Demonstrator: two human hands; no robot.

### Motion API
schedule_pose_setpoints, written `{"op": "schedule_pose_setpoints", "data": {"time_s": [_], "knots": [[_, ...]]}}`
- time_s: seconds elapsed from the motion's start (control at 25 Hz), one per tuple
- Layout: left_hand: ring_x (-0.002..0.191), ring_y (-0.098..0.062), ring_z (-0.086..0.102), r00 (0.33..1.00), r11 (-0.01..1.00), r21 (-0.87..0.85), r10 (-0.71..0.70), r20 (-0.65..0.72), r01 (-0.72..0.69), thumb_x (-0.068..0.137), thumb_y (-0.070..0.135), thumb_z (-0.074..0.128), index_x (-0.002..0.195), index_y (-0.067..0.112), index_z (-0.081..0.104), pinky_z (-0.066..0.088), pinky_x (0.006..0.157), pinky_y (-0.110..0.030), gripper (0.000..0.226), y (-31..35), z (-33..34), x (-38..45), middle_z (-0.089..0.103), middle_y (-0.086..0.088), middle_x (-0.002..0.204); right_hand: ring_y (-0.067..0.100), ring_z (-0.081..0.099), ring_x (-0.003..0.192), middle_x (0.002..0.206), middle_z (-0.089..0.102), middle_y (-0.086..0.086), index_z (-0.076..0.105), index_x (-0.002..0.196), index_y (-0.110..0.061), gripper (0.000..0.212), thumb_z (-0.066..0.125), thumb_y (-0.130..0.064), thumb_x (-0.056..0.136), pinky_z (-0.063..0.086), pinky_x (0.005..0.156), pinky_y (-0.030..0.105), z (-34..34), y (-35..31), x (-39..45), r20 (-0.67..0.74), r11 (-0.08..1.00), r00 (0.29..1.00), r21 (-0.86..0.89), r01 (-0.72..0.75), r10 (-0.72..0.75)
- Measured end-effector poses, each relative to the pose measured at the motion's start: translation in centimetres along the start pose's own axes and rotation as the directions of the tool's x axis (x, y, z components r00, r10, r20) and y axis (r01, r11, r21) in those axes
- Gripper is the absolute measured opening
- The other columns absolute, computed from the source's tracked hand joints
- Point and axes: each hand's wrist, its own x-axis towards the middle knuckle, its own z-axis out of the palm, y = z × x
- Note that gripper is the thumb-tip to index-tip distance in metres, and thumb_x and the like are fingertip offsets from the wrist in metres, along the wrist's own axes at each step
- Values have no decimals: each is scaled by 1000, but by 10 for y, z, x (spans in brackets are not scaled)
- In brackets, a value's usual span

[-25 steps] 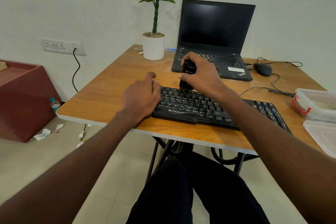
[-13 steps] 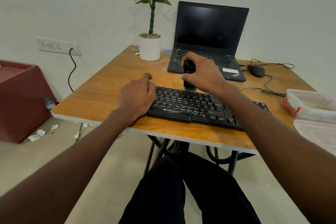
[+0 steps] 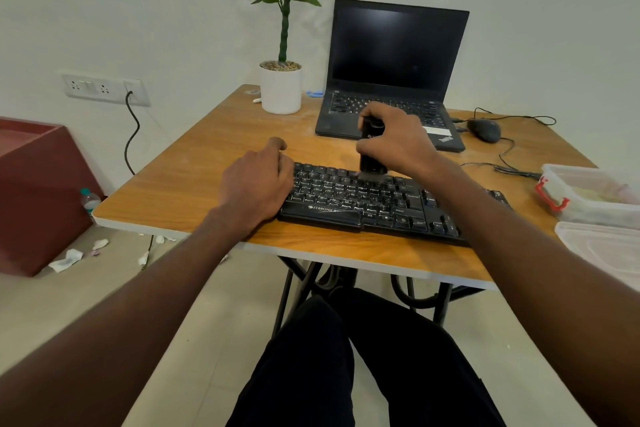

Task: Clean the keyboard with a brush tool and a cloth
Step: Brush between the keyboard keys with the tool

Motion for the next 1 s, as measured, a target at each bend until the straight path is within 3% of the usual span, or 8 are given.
{"op": "schedule_pose_setpoints", "data": {"time_s": [0.08, 0.12, 0.24, 0.36, 0.52, 0.64, 0.76, 1.0], "knots": [[75, -27, 61, 1000, 1000, 5, 1, 6, -1, 109, 36, 34, 137, 17, 55, 44, 64, -40, 40, -1, 0, 1, 66, -5, 84, 24, 64, 94, 101, 62, -4, 60, 112, -33, 38, 73, -17, 80, 58, 74, 38, -3, 4, -1, -4, 977, 1000, -211, 7, -8], [75, -27, 61, 1000, 1000, 13, 9, 14, -9, 109, 35, 34, 138, 17, 55, 45, 66, -40, 40, -1, 1, 1, 67, -5, 84, 24, 64, 94, 102, 62, -4, 59, 112, -32, 39, 73, -15, 80, 60, 74, 39, -3, 6, -2, -8, 984, 1000, -179, 16, -18], [73, -25, 62, 995, 989, 115, 95, 18, -97, 107, 31, 34, 140, 15, 53, 48, 87, -44, 42, -1, 2, 4, 71, -4, 84, 12, 63, 93, 108, 62, -6, 59, 112, -29, 34, 76, -16, 86, 56, 65, 19, -3, 8, -11, -46, 984, 998, 171, 42, -34], [79, -22, 67, 988, 981, 117, 154, 3, -153, 102, 34, 28, 142, 15, 50, 39, 110, -49, 50, 11, 5, 7, 75, -3, 92, 14, 65, 100, 114, 60, -7, 58, 114, -28, 28, 75, -21, 92, 63, 69, 26, -3, 9, -18, 3, 938, 1000, 347, 27, -30], [76, -17, 64, 979, 979, 18, 203, 22, -204, 102, 45, 18, 143, 18, 49, 40, 111, -49, 58, 39, 18, -5, 71, 4, 82, 17, 68, 101, 117, 62, -5, 59, 114, -30, 25, 74, -27, 95, 66, 69, 34, -7, 14, -19, 33, 919, 999, 393, -21, 9], [75, -17, 62, 979, 978, 48, 203, 20, -204, 104, 49, 17, 137, 19, 52, 40, 111, -48, 58, 40, 23, -8, 70, 4, 80, 15, 66, 95, 111, 62, -5, 58, 116, -32, 30, 74, -26, 91, 59, 63, 21, -15, 25, -25, 2, 983, 1000, 182, 12, -12], [70, -17, 57, 981, 980, 52, 192, -3, -191, 104, 48, 21, 134, 17, 54, 44, 105, -46, 55, 39, 21, -7, 68, 4, 77, 17, 64, 97, 110, 63, -4, 57, 121, -32, 34, 72, -28, 91, 54, 68, 23, -24, 38, -34, -135, 1000, 991, -3, -21, 20], [69, -17, 55, 982, 982, 30, 187, -3, -187, 103, 48, 23, 133, 16, 56, 47, 103, -46, 55, 40, 23, -7, 72, 2, 83, 0, 59, 104, 120, 57, -12, 56, 126, -33, 28, 65, -26, 101, 51, 66, 6, -22, 37, -57, -51, 950, 997, 303, 74, -61]]}}
